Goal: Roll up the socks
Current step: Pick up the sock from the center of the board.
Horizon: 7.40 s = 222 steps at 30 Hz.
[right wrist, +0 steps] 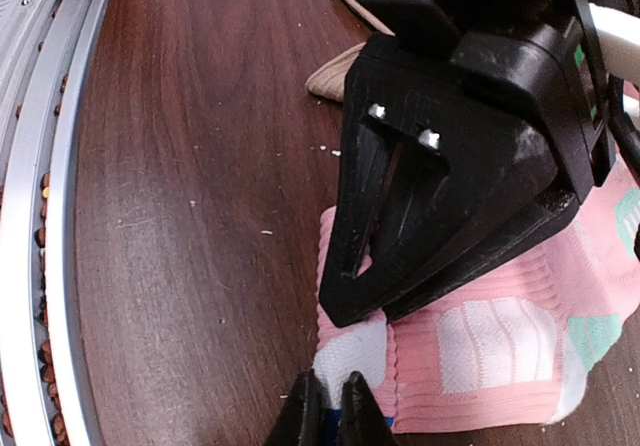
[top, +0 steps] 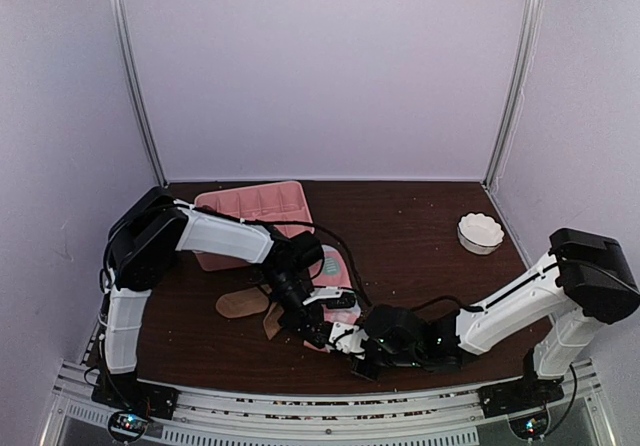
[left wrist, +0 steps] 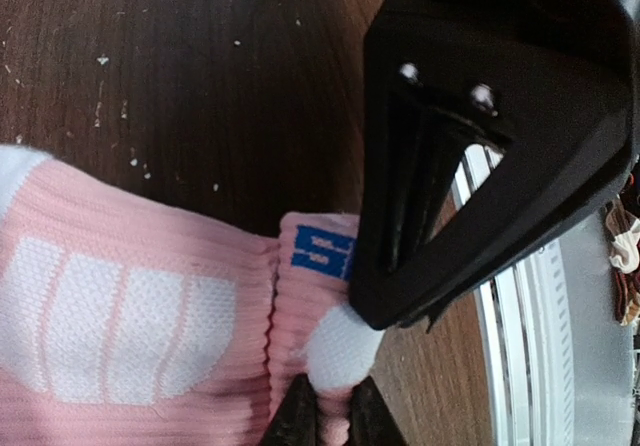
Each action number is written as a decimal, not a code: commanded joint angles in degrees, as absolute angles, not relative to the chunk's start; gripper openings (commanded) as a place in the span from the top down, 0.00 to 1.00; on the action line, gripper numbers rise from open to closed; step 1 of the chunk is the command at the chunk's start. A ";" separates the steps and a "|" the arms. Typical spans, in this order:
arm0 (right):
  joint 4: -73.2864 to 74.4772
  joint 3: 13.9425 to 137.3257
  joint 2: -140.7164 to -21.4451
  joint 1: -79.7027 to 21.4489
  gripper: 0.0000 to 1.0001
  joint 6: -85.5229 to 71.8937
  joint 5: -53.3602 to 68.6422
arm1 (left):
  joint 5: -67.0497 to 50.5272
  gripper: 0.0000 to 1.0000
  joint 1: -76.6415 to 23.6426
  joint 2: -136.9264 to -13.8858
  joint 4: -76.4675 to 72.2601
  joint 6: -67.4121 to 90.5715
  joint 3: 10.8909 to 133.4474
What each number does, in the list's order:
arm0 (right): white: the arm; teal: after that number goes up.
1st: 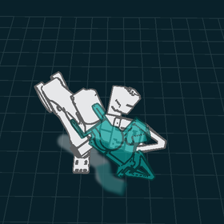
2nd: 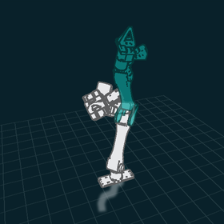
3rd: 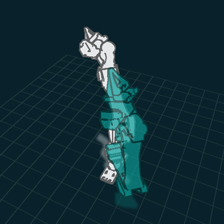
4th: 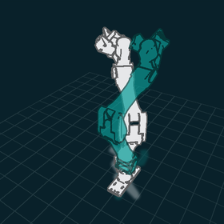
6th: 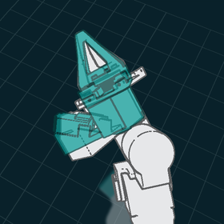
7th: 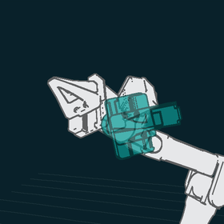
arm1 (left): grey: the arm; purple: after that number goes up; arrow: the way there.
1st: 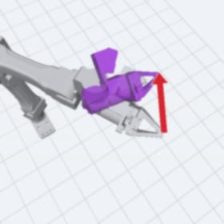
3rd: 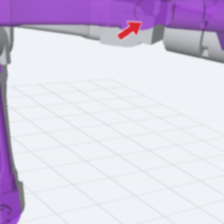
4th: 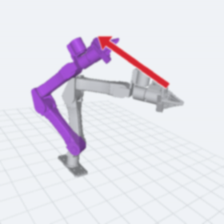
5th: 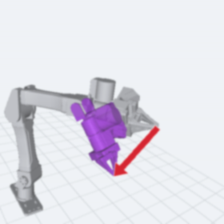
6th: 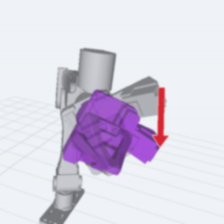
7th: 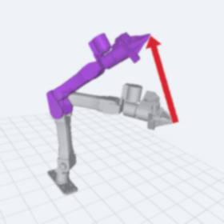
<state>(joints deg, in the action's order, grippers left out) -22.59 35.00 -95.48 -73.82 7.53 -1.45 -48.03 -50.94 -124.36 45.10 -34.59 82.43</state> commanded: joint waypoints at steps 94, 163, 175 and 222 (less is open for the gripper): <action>-11.27 33.21 -106.20 -53.73 0.78 -40.77 34.22 | -18.83 0.90 -58.62 -108.92 18.38 -47.68 60.42; -16.07 38.10 -98.81 -79.21 0.70 18.76 -15.60 | -44.12 0.97 -49.66 -132.45 56.89 -39.13 86.59; -15.29 37.82 -101.92 -76.70 0.72 15.77 -13.02 | -42.09 0.94 -49.66 -133.15 58.80 -40.96 88.37; -11.91 32.36 -115.25 -68.85 0.93 -20.18 10.88 | -30.35 0.35 -53.37 -101.12 24.04 -44.68 58.91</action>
